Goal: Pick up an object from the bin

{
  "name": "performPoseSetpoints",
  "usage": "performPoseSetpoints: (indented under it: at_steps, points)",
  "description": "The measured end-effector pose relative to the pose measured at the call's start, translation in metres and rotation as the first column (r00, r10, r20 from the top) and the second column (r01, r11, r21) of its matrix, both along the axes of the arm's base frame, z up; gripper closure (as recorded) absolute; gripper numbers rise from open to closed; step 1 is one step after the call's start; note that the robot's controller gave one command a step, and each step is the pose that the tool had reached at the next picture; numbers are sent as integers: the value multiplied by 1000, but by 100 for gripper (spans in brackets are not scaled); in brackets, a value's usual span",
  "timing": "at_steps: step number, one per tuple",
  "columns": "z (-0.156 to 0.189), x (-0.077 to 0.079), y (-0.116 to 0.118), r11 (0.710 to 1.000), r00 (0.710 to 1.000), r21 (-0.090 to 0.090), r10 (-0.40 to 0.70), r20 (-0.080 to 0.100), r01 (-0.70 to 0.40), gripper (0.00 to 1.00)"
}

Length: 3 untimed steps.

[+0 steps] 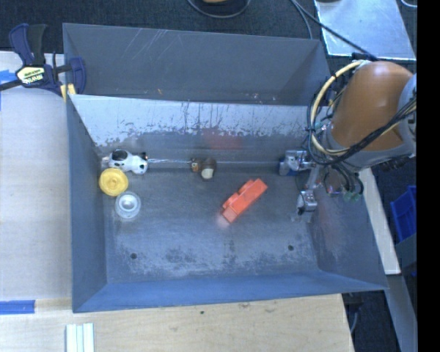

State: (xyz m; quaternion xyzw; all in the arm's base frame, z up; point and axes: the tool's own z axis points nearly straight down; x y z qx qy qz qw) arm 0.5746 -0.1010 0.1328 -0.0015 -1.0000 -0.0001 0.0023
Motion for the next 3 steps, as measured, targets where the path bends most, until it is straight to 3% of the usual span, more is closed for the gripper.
performPoseSetpoints:
  at_steps: [1,2,3]
  points:
    - [-50,17,98,1000,1000,4,-7,-2,7,0]
    - [-47,17,92,1000,1000,0,-12,2,12,100]
    - [95,46,98,1000,1000,-1,13,16,-13,100]
